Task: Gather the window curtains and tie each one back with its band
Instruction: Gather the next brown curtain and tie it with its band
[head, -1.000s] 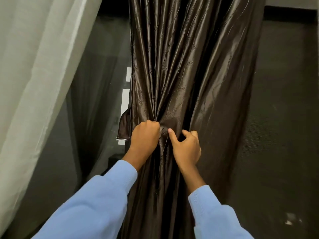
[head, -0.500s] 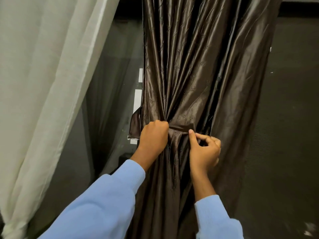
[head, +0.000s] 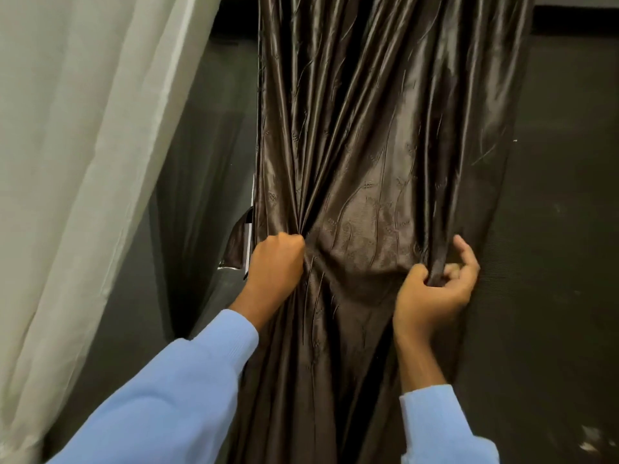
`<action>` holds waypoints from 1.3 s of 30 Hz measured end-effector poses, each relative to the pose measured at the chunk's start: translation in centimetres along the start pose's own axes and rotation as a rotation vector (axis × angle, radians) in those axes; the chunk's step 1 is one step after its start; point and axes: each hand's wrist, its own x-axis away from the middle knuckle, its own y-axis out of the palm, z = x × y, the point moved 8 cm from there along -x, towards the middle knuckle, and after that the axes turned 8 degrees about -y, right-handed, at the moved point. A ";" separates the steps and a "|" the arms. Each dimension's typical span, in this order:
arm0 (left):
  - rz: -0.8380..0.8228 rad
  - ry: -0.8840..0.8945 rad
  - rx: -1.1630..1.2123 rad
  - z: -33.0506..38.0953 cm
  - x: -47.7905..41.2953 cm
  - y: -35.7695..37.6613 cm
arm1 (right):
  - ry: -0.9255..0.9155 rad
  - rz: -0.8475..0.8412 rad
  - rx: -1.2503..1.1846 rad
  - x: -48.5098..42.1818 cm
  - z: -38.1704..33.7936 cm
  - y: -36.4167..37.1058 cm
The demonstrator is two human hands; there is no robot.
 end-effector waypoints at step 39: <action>0.019 -0.004 0.138 3.8 -0.6 0.3 | -0.143 -0.507 0.494 0.3 4.5 4.0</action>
